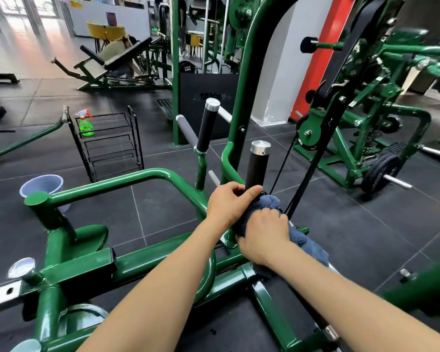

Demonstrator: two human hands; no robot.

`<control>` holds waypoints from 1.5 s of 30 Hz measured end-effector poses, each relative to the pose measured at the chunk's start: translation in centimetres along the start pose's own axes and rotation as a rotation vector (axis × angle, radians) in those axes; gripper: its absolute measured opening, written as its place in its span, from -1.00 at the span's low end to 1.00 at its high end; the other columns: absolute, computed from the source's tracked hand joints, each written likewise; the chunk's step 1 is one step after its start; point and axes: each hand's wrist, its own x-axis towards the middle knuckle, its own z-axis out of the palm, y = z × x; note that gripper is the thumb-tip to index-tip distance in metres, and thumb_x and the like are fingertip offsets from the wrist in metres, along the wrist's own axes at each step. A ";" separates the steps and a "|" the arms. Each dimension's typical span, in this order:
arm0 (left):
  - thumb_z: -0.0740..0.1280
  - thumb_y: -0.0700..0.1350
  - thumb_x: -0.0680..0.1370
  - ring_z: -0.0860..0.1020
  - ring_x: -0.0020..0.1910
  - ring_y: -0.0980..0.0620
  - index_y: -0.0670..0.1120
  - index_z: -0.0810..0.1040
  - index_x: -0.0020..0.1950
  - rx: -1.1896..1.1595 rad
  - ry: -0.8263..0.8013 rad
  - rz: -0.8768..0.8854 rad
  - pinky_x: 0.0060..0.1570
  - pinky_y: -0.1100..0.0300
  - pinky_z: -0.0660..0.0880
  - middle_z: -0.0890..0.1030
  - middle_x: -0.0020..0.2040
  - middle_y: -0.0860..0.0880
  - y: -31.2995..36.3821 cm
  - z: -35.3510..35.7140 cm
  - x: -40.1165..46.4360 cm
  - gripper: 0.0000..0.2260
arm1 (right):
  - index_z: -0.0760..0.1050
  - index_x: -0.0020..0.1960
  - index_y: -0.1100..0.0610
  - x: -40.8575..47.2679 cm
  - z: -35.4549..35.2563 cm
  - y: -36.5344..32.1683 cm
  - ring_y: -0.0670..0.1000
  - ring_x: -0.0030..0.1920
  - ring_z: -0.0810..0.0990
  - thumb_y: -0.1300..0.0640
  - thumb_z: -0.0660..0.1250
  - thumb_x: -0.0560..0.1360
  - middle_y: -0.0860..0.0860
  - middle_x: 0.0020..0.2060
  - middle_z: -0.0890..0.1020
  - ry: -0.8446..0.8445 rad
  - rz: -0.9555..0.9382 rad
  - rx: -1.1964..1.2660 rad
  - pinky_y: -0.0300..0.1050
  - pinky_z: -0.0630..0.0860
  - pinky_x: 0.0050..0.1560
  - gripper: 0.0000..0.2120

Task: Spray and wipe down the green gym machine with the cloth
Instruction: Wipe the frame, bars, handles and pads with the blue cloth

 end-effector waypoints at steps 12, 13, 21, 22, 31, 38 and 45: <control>0.43 0.19 0.44 0.53 -0.27 0.17 -0.01 0.66 -0.18 -0.201 -0.051 -0.032 -0.15 0.19 0.46 0.62 -0.30 0.16 0.0 -0.3 -0.8 -0.73 | 0.50 -0.06 0.13 1.7 2.2 3.3 0.10 -0.14 0.54 0.03 0.40 0.40 0.01 -0.17 0.58 0.003 0.190 0.908 -0.09 0.40 -0.21 -0.79; 0.41 0.13 0.49 0.55 -0.23 0.19 0.01 0.66 -0.15 -0.241 -0.058 -0.035 -0.10 0.21 0.48 0.64 -0.25 0.17 -0.3 -0.3 -1.0 -0.80 | 0.50 -0.07 0.12 1.5 2.3 3.3 0.09 -0.15 0.54 0.07 0.39 0.40 -0.01 -0.19 0.58 0.044 0.188 0.941 -0.10 0.38 -0.22 -0.83; 0.22 -0.19 0.56 0.51 0.23 0.03 -0.02 0.48 0.38 0.014 -0.100 -0.122 0.19 0.22 0.41 0.51 0.33 0.05 -5.5 1.8 -4.0 -0.61 | 0.55 -0.01 0.20 1.5 3.4 4.3 0.07 -0.17 0.62 0.21 0.39 0.49 0.08 -0.19 0.65 0.135 0.316 1.777 -0.13 0.52 -0.18 -0.90; 0.24 -0.15 0.57 0.49 0.28 0.03 -0.02 0.49 0.37 0.041 -0.096 -0.097 0.23 0.21 0.39 0.51 0.32 0.05 -5.8 2.0 -4.0 -0.64 | 0.55 -0.02 0.20 1.6 3.2 4.6 0.05 -0.22 0.63 0.22 0.38 0.51 0.07 -0.24 0.66 0.055 0.254 1.892 -0.14 0.55 -0.21 -0.92; 0.30 -0.05 0.59 0.53 0.17 0.07 0.02 0.61 0.22 0.092 -0.015 -0.080 0.17 0.16 0.44 0.61 0.16 0.09 -6.7 2.5 -3.2 -0.77 | 0.58 0.03 0.18 6.9 1.8 7.4 0.01 -0.08 0.66 0.31 0.46 0.38 0.04 -0.12 0.70 -0.656 -0.213 1.464 -0.14 0.57 -0.02 -0.76; 0.29 -0.05 0.59 0.57 0.02 0.06 0.04 0.68 0.06 0.187 0.147 -0.082 -0.06 0.20 0.44 0.67 0.00 0.09 -5.9 3.1 -3.2 -0.82 | 0.52 0.04 0.10 6.8 2.2 7.4 -0.49 -0.27 0.51 0.30 0.45 0.43 -0.15 -0.16 0.62 -0.400 -0.348 1.314 -0.69 0.29 -0.19 -0.75; 0.31 -0.06 0.58 0.58 -0.01 0.07 0.03 0.69 0.01 0.161 0.215 -0.116 -0.03 0.18 0.47 0.68 -0.03 0.08 -5.4 3.5 -3.5 -0.84 | 0.57 0.05 0.12 8.0 3.2 7.6 -0.13 -0.06 0.66 0.32 0.50 0.37 -0.05 -0.10 0.71 -0.489 -0.395 1.404 -0.29 0.52 -0.04 -0.71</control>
